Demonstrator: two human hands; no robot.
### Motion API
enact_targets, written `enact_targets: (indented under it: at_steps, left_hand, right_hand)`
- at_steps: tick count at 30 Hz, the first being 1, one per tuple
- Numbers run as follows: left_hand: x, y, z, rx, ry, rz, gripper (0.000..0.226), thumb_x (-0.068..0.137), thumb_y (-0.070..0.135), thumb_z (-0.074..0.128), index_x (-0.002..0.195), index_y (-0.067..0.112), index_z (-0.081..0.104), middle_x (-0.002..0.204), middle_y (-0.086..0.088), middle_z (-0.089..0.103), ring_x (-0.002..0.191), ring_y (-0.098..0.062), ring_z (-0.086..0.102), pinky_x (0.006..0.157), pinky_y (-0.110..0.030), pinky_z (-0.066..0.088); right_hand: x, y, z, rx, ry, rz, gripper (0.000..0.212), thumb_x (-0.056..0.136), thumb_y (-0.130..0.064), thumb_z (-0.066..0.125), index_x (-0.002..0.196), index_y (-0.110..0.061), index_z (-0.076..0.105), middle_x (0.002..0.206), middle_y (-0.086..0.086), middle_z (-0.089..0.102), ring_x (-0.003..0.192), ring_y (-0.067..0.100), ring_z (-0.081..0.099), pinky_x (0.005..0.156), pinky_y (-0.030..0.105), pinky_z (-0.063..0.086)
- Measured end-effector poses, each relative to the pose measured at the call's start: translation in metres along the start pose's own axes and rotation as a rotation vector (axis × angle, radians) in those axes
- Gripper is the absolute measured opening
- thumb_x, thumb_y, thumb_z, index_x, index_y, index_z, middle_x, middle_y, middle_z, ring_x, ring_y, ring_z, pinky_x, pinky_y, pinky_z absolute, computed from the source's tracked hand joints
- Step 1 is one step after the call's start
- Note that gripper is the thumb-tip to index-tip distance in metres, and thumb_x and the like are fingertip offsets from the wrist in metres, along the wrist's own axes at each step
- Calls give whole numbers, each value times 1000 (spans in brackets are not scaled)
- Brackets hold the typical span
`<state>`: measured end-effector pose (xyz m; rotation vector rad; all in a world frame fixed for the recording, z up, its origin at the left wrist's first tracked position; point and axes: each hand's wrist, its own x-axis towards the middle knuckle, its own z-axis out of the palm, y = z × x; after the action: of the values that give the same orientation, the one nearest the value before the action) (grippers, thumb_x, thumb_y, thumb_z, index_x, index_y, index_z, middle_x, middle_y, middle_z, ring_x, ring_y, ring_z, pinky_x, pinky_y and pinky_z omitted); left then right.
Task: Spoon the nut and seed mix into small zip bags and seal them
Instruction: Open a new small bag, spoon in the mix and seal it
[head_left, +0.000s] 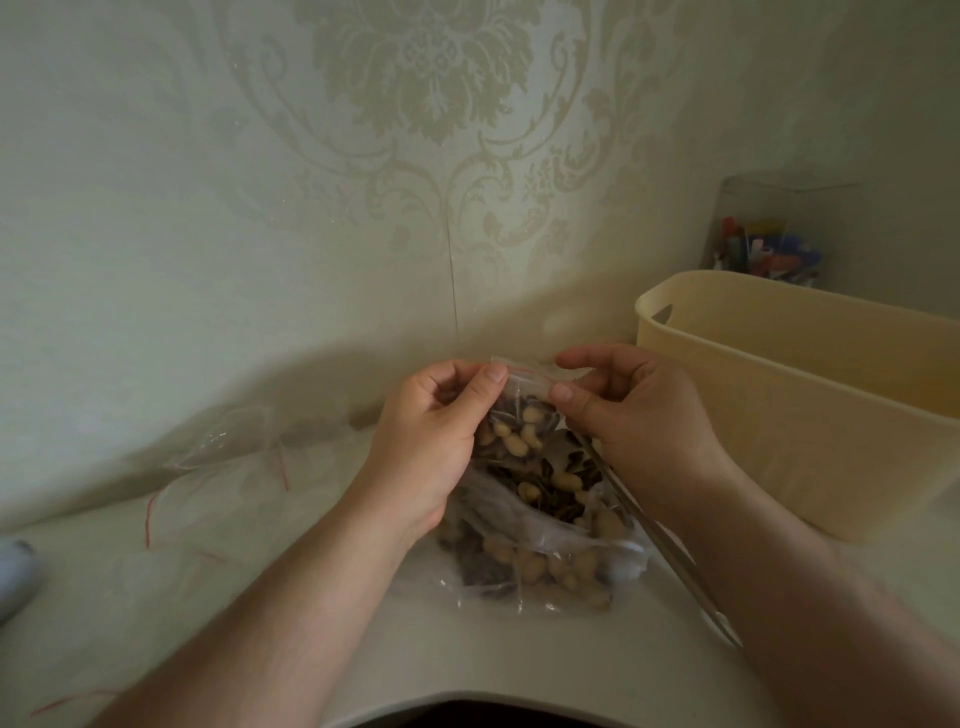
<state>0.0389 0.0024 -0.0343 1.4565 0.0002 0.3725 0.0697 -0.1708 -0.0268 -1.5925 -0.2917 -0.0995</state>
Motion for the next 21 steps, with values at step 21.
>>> enact_targets:
  at_steps: [21]
  left_hand:
    - [-3,2,2,-22,-112,-162,18,103,25,63,95,21,79,98,-10,78,93,-25,75,85,-42,63]
  right_hand:
    - [5,4,1,288,45,30,21,93,1,72,105,-16,69,69,-3,65,69,17,71,69,33,62]
